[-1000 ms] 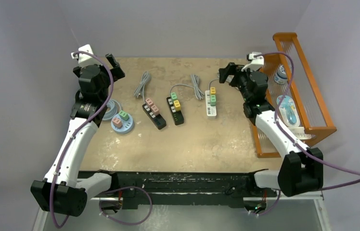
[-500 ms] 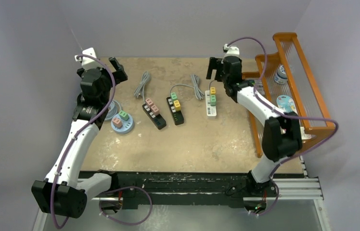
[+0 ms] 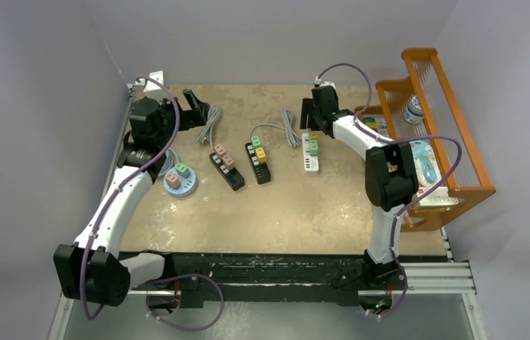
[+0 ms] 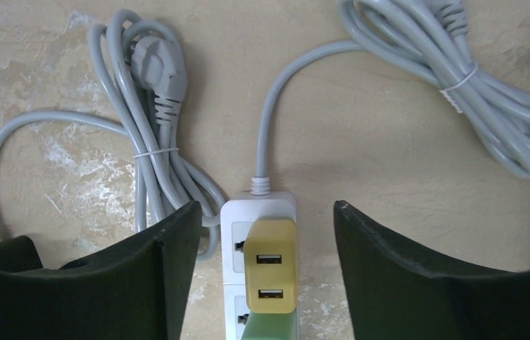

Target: Pull the plug off the socket

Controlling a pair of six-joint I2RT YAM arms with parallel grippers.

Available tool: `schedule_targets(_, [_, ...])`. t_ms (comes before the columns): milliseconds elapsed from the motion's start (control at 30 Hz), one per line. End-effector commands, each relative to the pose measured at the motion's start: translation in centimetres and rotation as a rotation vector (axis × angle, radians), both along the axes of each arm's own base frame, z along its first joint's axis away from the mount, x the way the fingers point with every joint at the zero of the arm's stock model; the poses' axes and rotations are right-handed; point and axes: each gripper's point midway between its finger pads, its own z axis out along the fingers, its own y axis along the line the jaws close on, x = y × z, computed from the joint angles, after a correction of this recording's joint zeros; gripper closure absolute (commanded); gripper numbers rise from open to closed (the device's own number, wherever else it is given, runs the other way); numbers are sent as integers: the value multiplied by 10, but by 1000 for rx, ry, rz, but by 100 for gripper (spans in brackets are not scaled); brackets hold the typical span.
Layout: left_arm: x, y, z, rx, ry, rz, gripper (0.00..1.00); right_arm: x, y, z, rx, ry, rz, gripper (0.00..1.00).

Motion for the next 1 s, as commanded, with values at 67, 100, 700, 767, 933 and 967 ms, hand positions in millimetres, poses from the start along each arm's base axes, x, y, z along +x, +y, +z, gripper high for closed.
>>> schedule_targets(67, [4,-34,13,-149,-46,-139,0,4,7,7,25,16,14,34])
schedule_targets(100, [5,-36,12,-160,-43,-135,0,3,7,5,22,25,17,33])
schedule_targets(700, [-11,-194,-91,-54,278,-267,3,-10,8,-19,16,71,64,72])
schedule_targets(767, [-19,-226,-103,-54,302,-321,3,-12,8,-22,14,74,66,71])
schedule_targets(933, [-21,-270,-131,-58,355,-385,4,-12,6,-22,34,77,60,98])
schedule_targets(967, [-18,-274,-135,-64,364,-389,4,-10,4,-18,49,69,55,100])
